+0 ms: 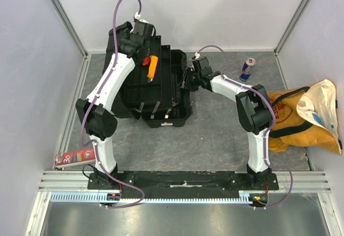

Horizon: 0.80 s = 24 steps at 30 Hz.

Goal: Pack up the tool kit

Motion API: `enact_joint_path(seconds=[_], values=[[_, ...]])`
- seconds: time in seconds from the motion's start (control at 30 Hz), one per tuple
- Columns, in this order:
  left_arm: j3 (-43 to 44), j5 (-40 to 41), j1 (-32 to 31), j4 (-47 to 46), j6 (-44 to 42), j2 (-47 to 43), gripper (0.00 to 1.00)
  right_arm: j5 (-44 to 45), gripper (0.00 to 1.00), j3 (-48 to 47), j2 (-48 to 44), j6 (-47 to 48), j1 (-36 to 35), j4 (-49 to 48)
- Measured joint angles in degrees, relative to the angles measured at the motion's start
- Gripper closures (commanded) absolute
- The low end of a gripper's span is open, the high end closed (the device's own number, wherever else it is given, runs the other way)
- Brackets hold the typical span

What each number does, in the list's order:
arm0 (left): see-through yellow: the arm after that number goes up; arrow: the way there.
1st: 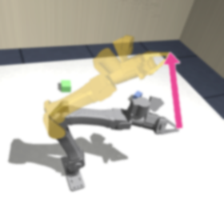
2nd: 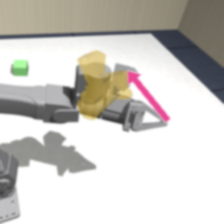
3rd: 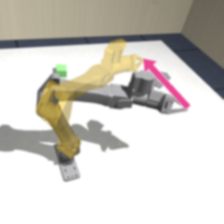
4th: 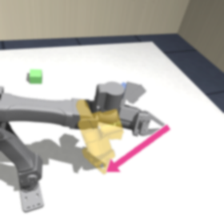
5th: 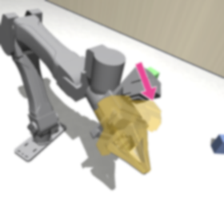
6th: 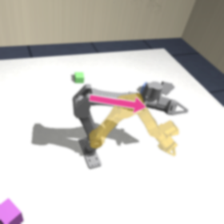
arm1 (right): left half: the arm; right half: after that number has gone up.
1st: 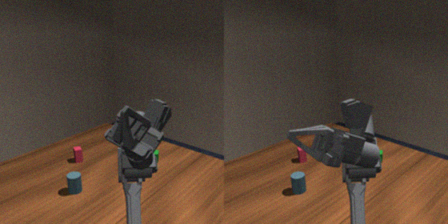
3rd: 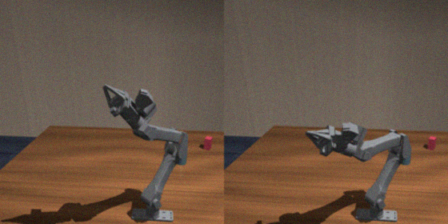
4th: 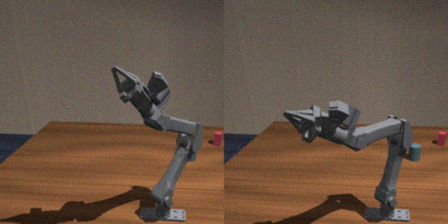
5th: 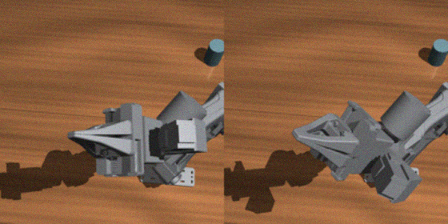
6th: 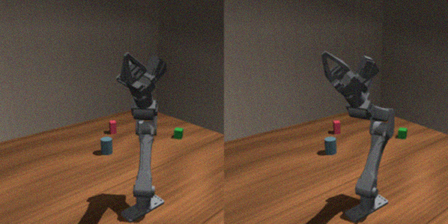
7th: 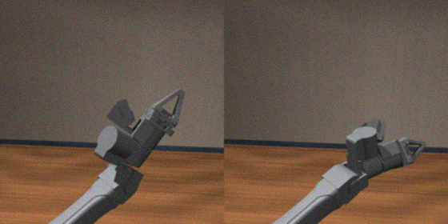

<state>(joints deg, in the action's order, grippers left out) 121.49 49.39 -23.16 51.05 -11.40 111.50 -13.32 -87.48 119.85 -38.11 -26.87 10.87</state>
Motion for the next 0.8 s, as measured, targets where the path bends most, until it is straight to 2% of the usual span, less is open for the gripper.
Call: enact_joint_path(seconds=[0.3,0.5,0.67,0.8], values=[[0.50,3.13,-2.86,-0.46,-0.46,0.55,0.98,-0.20,1.00,0.00,0.02,-0.09,0.00,0.00],[1.88,6.36,-5.05,-0.59,-1.05,2.19,0.87,-0.37,1.00,-0.07,0.11,-0.13,0.00,0.02],[2.27,7.30,-6.12,-0.55,-1.09,2.45,0.71,-0.39,1.00,-0.07,0.13,-0.33,0.04,0.07],[2.32,7.19,-6.45,-0.50,-1.07,2.49,0.65,-0.42,1.00,-0.07,0.13,-0.44,0.07,0.07]])
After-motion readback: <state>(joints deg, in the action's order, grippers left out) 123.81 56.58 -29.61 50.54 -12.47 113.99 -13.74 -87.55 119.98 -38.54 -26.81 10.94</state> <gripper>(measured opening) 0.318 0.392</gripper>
